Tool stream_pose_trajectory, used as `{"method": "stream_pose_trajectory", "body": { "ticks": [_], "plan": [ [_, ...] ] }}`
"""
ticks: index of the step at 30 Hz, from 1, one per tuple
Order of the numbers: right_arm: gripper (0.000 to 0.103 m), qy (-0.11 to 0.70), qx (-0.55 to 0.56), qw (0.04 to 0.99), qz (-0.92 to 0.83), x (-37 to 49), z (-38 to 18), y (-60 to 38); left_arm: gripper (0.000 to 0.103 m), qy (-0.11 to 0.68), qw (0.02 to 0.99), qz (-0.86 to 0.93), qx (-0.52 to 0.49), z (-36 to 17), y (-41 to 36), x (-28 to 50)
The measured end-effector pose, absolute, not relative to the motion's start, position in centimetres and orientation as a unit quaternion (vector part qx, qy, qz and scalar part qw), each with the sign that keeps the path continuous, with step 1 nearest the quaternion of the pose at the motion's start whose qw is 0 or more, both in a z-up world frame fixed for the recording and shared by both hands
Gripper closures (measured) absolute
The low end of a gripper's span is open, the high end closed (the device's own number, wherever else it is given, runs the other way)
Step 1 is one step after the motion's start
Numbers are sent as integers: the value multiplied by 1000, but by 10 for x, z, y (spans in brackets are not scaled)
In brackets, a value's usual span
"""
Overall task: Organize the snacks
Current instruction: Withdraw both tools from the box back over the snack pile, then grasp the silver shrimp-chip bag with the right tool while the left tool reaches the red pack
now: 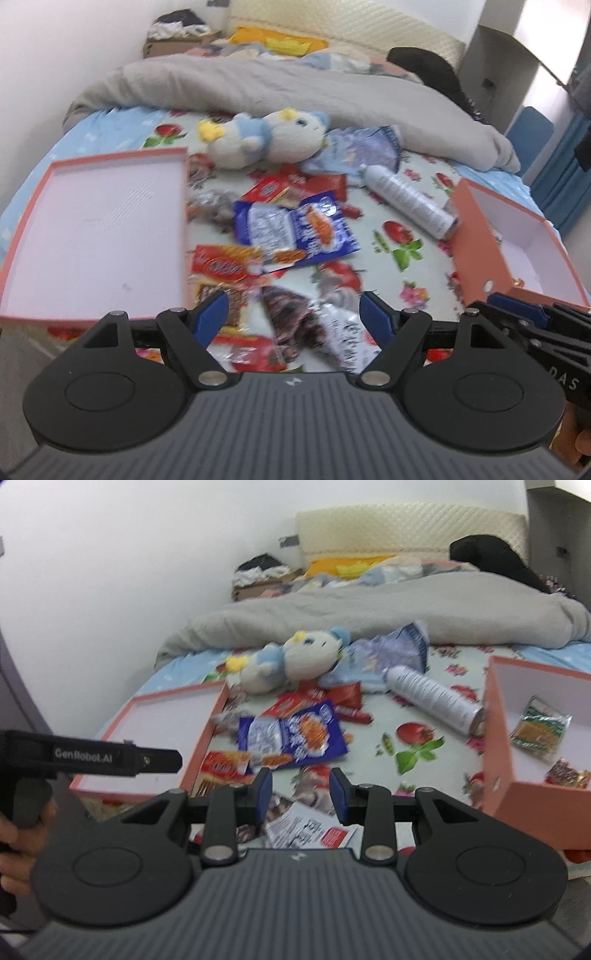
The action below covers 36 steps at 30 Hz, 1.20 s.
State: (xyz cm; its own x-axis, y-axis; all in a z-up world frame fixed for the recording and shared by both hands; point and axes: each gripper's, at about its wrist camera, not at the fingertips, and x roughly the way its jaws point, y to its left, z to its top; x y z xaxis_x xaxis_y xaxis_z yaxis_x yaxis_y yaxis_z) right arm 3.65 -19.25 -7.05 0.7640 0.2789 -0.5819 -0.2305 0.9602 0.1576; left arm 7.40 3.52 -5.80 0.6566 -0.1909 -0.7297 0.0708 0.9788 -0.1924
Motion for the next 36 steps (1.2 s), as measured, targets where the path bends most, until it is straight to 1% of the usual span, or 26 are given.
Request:
{"method": "stream_pose_trajectory", "body": {
  "ticks": [5,11,12,13,14,15,17,20,32,35,36],
  "plan": [
    [66,333,32,931,148,39,-86,-182,22,416,905,-49,-74,-72,59,79],
    [66,357,6,918,171,50,-107,-164,23,442,893,-50,-72,-103,73,97],
    [63,364,2,915,174,53,-111,-161,23,445,891,-53,-72,-107,74,99],
    [56,368,-1,912,178,56,-115,-158,23,449,889,-57,-71,-112,74,103],
    [46,371,-4,911,183,59,-119,-156,25,454,887,-60,-69,-117,74,107],
    [41,372,-11,909,191,61,-123,-153,27,458,884,-62,-65,-122,74,111],
    [41,378,-27,903,204,68,-132,-147,30,467,879,-69,-59,-132,72,120],
    [41,386,-56,895,214,81,-149,-136,32,477,874,-79,-47,-143,70,134],
    [41,414,-80,872,248,135,-197,-126,32,511,852,-108,31,-171,52,185],
    [43,420,-79,867,255,137,-206,-125,32,518,847,-112,43,-175,49,191],
    [48,424,-82,866,253,137,-209,-124,32,520,845,-113,44,-177,48,193]
  ]
}}
